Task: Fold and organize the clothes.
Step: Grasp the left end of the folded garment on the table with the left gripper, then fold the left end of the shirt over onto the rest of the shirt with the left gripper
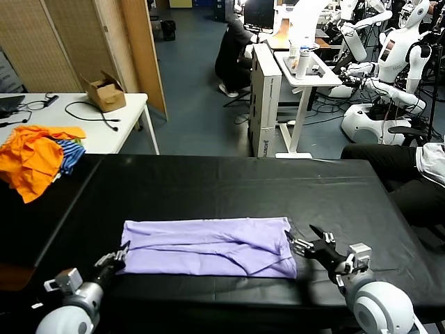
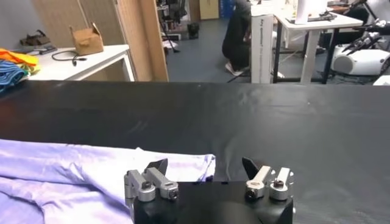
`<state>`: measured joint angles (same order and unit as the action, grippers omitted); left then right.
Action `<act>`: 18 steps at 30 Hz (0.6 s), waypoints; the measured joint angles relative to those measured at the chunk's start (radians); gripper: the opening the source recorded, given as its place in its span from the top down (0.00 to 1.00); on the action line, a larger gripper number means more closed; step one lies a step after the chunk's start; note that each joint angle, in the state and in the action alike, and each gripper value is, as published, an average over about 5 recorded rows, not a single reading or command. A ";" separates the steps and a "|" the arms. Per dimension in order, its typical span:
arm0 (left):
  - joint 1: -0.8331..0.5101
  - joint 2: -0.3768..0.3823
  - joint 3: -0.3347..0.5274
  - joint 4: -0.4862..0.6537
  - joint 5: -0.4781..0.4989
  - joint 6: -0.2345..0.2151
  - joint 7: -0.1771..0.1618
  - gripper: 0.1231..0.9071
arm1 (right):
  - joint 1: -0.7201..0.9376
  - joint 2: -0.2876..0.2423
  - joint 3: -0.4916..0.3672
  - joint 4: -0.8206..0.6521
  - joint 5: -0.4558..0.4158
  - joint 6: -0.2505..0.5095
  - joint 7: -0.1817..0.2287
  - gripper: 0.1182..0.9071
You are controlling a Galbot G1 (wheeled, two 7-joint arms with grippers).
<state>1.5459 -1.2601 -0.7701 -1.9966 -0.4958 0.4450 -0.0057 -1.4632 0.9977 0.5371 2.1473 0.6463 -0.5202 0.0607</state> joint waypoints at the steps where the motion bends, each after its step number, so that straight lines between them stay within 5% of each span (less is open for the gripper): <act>1: 0.004 0.010 -0.006 -0.005 0.026 -0.008 0.000 0.93 | -0.003 0.002 0.000 0.002 -0.002 0.001 0.000 0.00; 11: 0.045 0.147 -0.113 -0.012 0.277 -0.118 0.011 0.93 | -0.034 0.025 -0.005 0.023 -0.029 0.007 0.003 0.00; 18: 0.059 0.127 -0.080 -0.099 0.288 -0.100 -0.012 0.93 | -0.065 0.045 0.003 0.042 -0.048 0.009 0.004 0.00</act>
<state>1.6052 -1.1334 -0.8505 -2.0954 -0.2074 0.3449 -0.0172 -1.5286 1.0428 0.5406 2.1897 0.5981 -0.5110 0.0646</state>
